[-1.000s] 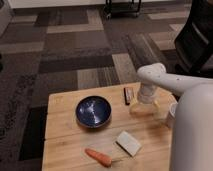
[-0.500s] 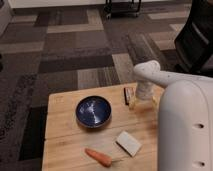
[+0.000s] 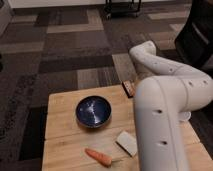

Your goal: Push the eraser across the table

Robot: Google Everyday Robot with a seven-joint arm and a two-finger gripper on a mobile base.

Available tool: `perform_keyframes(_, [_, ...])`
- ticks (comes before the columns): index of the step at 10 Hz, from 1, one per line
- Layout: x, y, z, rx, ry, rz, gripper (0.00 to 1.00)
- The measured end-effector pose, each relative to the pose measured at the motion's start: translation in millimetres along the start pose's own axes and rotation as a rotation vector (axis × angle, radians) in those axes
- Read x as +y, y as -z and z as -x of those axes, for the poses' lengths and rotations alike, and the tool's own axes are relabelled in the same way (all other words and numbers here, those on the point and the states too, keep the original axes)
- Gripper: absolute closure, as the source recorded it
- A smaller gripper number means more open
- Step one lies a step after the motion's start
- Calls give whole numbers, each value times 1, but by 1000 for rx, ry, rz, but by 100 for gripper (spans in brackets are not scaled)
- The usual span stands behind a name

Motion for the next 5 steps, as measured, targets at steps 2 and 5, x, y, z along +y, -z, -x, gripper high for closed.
perform_keyframes(2, [-8,25,31,-41,-14,-17,20])
perform_keyframes(5, [24,13,12,19,-21,135,20])
